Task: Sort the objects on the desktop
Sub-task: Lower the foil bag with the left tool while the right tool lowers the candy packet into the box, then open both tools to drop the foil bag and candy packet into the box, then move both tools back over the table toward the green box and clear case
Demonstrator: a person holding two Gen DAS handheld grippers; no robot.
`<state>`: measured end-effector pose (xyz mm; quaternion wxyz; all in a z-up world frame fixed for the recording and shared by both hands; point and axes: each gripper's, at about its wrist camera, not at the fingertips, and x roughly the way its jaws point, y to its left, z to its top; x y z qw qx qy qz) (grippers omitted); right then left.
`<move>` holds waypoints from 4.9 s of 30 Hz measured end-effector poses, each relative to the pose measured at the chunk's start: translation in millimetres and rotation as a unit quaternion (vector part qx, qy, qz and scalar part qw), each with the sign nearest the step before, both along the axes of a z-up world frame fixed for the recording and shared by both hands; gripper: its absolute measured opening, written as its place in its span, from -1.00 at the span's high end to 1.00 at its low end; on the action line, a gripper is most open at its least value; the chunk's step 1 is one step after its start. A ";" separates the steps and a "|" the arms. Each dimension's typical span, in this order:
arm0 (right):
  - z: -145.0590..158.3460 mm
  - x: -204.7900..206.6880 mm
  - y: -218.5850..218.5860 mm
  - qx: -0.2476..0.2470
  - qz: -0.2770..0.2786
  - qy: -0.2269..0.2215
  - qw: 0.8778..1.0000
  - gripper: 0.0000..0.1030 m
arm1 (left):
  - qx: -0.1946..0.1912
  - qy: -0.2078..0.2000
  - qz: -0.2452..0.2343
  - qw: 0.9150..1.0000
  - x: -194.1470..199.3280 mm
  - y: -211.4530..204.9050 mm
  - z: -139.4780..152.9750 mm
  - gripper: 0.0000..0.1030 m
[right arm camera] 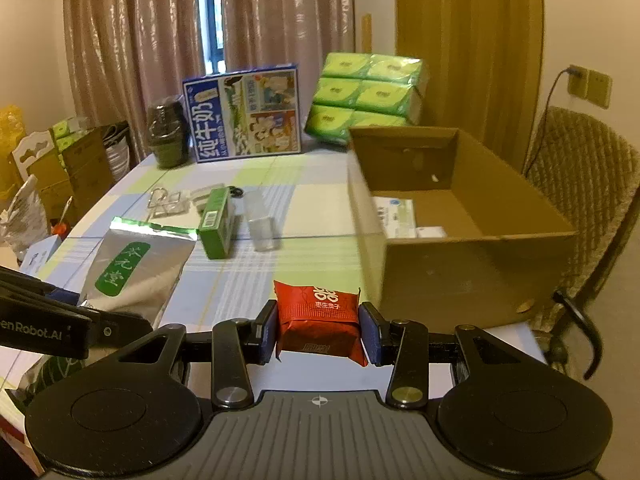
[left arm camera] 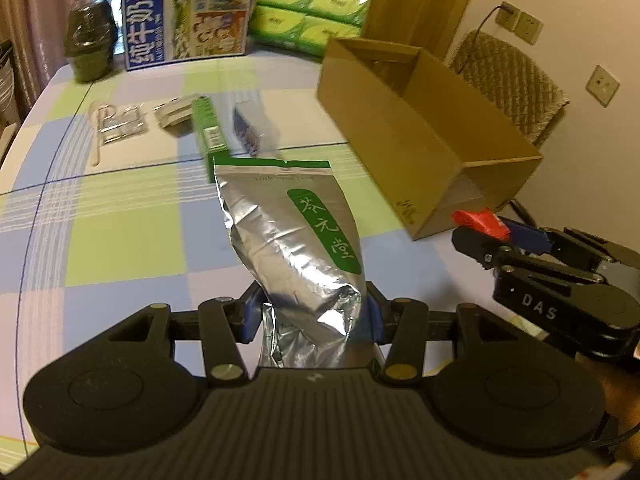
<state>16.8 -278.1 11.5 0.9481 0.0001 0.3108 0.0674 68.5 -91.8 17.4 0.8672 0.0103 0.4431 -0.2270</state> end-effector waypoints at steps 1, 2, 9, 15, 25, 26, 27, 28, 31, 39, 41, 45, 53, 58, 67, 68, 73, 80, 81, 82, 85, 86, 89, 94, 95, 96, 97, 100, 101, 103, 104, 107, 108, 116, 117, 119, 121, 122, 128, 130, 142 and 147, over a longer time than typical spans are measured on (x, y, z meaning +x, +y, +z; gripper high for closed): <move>2.2 -2.8 -3.4 -0.001 -0.002 -0.002 1.000 0.23 | -0.002 -0.001 -0.002 1.000 -1.4 -3.9 2.1 0.13; 4.3 -5.4 -6.6 -0.002 -0.004 -0.004 1.000 0.23 | -0.003 -0.002 -0.005 1.000 -3.4 -8.2 4.3 0.13; 12.6 -16.4 -30.7 -0.008 -0.018 -0.011 1.000 0.23 | -0.017 0.000 -0.013 1.000 -13.7 -33.5 13.7 0.13; 19.1 -22.8 -55.0 -0.020 -0.031 -0.016 0.999 0.23 | -0.030 0.000 -0.025 0.999 -19.0 -57.9 20.1 0.13; 29.6 -29.0 -97.3 -0.042 -0.053 -0.023 0.997 0.23 | -0.048 0.002 -0.048 0.998 -25.8 -100.3 26.9 0.13; 29.9 -29.5 -101.0 -0.044 -0.054 -0.023 0.997 0.23 | -0.049 0.002 -0.051 0.997 -26.3 -104.6 27.9 0.13; 31.0 -30.6 -104.5 -0.045 -0.056 -0.024 0.997 0.23 | -0.051 0.002 -0.052 0.997 -27.3 -108.3 28.8 0.13; 32.0 -31.3 -108.1 -0.046 -0.057 -0.025 0.997 0.23 | -0.052 0.001 -0.053 0.997 -28.2 -111.6 29.5 0.13; 35.6 -30.0 -117.2 -0.046 -0.057 -0.027 0.997 0.23 | -0.055 0.003 -0.058 0.997 -31.1 -123.9 31.4 0.13; 44.3 -20.8 -138.5 -0.050 -0.058 -0.032 0.997 0.22 | -0.061 0.004 -0.067 0.996 -31.1 -152.8 35.3 0.13; 47.0 -17.0 -143.4 -0.047 -0.058 -0.033 0.997 0.22 | -0.062 0.003 -0.069 0.996 -29.4 -159.7 37.4 0.13; 51.6 -10.1 -151.6 -0.046 -0.056 -0.037 0.997 0.22 | -0.065 0.003 -0.070 0.995 -24.1 -174.5 40.8 0.13; 56.5 10.2 -164.6 -0.048 -0.054 -0.036 0.997 0.22 | -0.069 0.006 -0.074 0.995 -9.7 -200.9 41.3 0.13; 58.2 26.3 -171.8 -0.051 -0.052 -0.035 0.997 0.22 | -0.077 0.006 -0.078 0.994 4.9 -213.4 42.4 0.13; 67.8 77.0 -183.0 -0.040 -0.035 -0.027 0.998 0.22 | -0.084 -0.004 -0.079 0.993 52.1 -226.7 55.1 0.13; 67.9 83.0 -183.3 -0.040 -0.034 -0.026 0.998 0.22 | -0.084 -0.006 -0.077 0.993 59.5 -226.7 56.9 0.13; 65.8 115.9 -183.9 -0.035 -0.033 -0.016 0.999 0.22 | -0.078 -0.013 -0.066 0.995 91.0 -226.2 59.0 0.13; 54.2 154.6 -181.1 -0.028 -0.031 0.001 0.999 0.22 | -0.072 -0.014 -0.047 0.996 140.3 -226.1 51.1 0.13; 52.0 159.1 -181.5 -0.028 -0.032 0.004 0.999 0.22 | -0.069 -0.014 -0.044 0.997 146.3 -226.1 48.6 0.13; 49.0 164.1 -181.3 -0.028 -0.032 0.007 0.999 0.22 | -0.068 -0.013 -0.042 0.997 151.1 -225.9 46.2 0.13; 41.4 174.8 -181.1 -0.027 -0.032 0.016 0.999 0.22 | -0.070 -0.012 -0.037 0.997 163.6 -225.0 36.7 0.12; 38.9 177.4 -181.2 -0.027 -0.032 0.018 0.999 0.22 | -0.069 -0.013 -0.037 0.997 167.4 -225.4 33.0 0.12; 32.9 184.7 -180.0 -0.027 -0.031 0.024 0.999 0.22 | -0.079 -0.016 -0.032 0.996 174.7 -223.0 26.7 -0.04; 26.4 191.7 -174.9 -0.021 -0.027 0.029 0.999 0.22 | -0.079 -0.043 -0.024 0.996 172.1 -211.7 29.1 -0.15; 24.9 192.6 -174.5 -0.017 -0.026 0.031 0.999 0.22 | -0.081 -0.044 -0.022 0.996 171.1 -209.0 30.1 -0.15; 23.9 193.4 -173.9 -0.013 -0.026 0.032 0.999 0.22 | -0.082 -0.044 -0.019 0.995 170.6 -206.3 30.6 -0.15; 23.4 193.9 -173.3 -0.010 -0.027 0.033 0.999 0.22 | -0.083 -0.045 -0.016 0.995 169.8 -203.0 31.1 -0.15; 21.8 195.2 -172.0 0.003 -0.025 0.034 0.999 0.22 | -0.085 -0.046 -0.011 0.995 167.9 -194.5 31.8 -0.23; 21.8 195.7 -171.8 0.007 -0.025 0.035 0.999 0.22 | -0.083 -0.047 -0.010 0.995 167.0 -192.2 31.4 -0.25; 22.6 197.4 -171.9 0.015 -0.024 0.034 0.999 0.07 | -0.079 -0.048 -0.009 0.996 165.7 -188.9 30.0 -0.26; 22.9 197.8 -171.8 0.016 -0.025 0.033 0.999 -0.29 | -0.077 -0.047 -0.006 0.996 165.3 -186.7 28.8 -0.28; 27.1 191.1 -172.2 0.010 -0.033 0.017 0.999 -0.66 | -0.070 -0.048 0.002 0.996 162.3 -178.4 25.3 -0.41; 28.3 188.7 -172.9 0.008 -0.032 0.016 0.999 -0.66 | -0.068 -0.048 0.003 0.997 160.6 -175.7 24.7 -0.50; 41.5 162.9 -180.8 0.017 -0.045 0.004 0.999 -0.85 | -0.037 -0.071 0.001 0.997 138.0 -151.2 29.0 -0.67; 43.9 158.7 -180.0 0.016 -0.043 0.002 0.999 -0.86 | -0.035 -0.074 0.002 0.997 134.6 -148.2 30.1 -0.71; 48.3 151.9 -177.6 0.017 -0.041 -0.001 0.999 -0.89 | -0.034 -0.077 0.004 0.996 127.8 -142.5 32.4 -0.78; 52.4 143.2 -175.6 0.024 -0.040 -0.001 0.999 -0.91 | -0.034 -0.079 0.007 0.996 120.2 -135.9 35.1 -0.81; 54.6 138.6 -174.6 0.028 -0.040 -0.002 0.999 -0.93 | -0.034 -0.080 0.006 0.996 115.1 -132.3 36.7 -0.84; 65.0 107.0 -162.1 0.035 -0.035 -0.001 0.999 -0.96 | -0.016 -0.097 0.015 0.995 83.7 -108.2 43.3 -0.98; 66.5 96.5 -157.0 0.040 -0.032 0.005 0.999 -0.97 | -0.012 -0.101 0.020 0.995 73.4 -98.7 44.2 -0.98; 74.1 47.1 -121.9 0.040 -0.005 0.015 0.999 -0.97 | -0.008 -0.107 0.073 0.992 22.6 -41.8 46.5 -0.98; 79.3 36.8 -103.7 0.041 0.010 0.013 0.999 -0.97 | -0.013 -0.109 0.089 0.990 8.1 -15.1 48.5 -0.98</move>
